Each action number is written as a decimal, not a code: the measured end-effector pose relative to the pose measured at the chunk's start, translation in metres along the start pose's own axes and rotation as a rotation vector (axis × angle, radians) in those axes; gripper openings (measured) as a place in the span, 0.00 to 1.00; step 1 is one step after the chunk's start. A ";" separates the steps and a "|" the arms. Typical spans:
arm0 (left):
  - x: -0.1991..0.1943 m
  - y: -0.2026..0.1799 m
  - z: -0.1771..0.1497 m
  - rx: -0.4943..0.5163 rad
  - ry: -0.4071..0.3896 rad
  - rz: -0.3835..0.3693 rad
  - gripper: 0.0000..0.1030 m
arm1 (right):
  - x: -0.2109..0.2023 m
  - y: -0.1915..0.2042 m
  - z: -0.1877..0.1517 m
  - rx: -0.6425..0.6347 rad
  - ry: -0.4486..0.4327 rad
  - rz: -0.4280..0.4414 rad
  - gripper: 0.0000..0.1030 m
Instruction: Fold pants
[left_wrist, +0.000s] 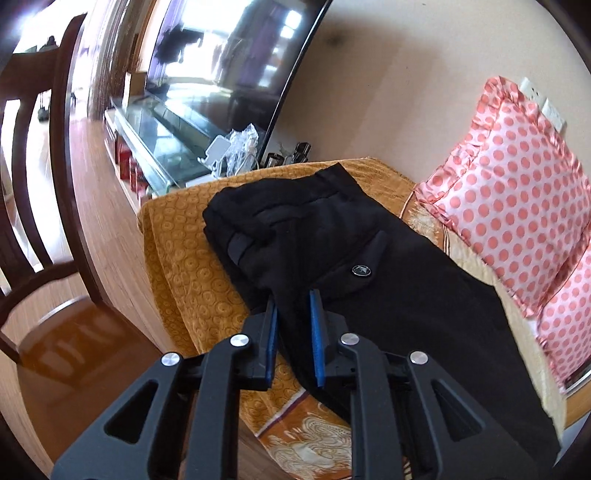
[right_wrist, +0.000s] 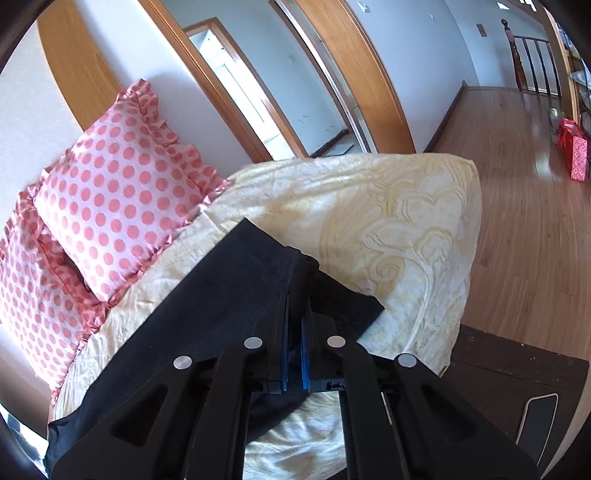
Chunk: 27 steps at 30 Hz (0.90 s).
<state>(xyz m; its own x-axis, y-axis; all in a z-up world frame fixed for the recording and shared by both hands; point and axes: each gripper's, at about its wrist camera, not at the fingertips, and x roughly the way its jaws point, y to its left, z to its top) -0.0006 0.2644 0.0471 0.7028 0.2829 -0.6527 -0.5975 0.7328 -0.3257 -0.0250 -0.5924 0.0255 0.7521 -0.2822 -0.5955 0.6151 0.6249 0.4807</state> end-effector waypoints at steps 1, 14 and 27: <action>-0.001 -0.002 0.000 0.006 -0.010 0.006 0.20 | 0.001 -0.002 -0.002 0.004 0.007 -0.003 0.04; -0.075 -0.093 -0.027 0.354 -0.246 -0.086 0.75 | -0.013 0.006 0.003 -0.065 -0.013 -0.021 0.04; -0.036 -0.192 -0.110 0.621 0.002 -0.534 0.98 | -0.052 0.011 -0.002 -0.204 -0.108 -0.172 0.54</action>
<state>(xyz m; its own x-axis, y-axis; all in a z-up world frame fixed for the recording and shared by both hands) 0.0461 0.0456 0.0577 0.8312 -0.2018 -0.5181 0.1408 0.9778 -0.1550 -0.0576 -0.5690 0.0605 0.6683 -0.4658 -0.5799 0.6838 0.6916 0.2326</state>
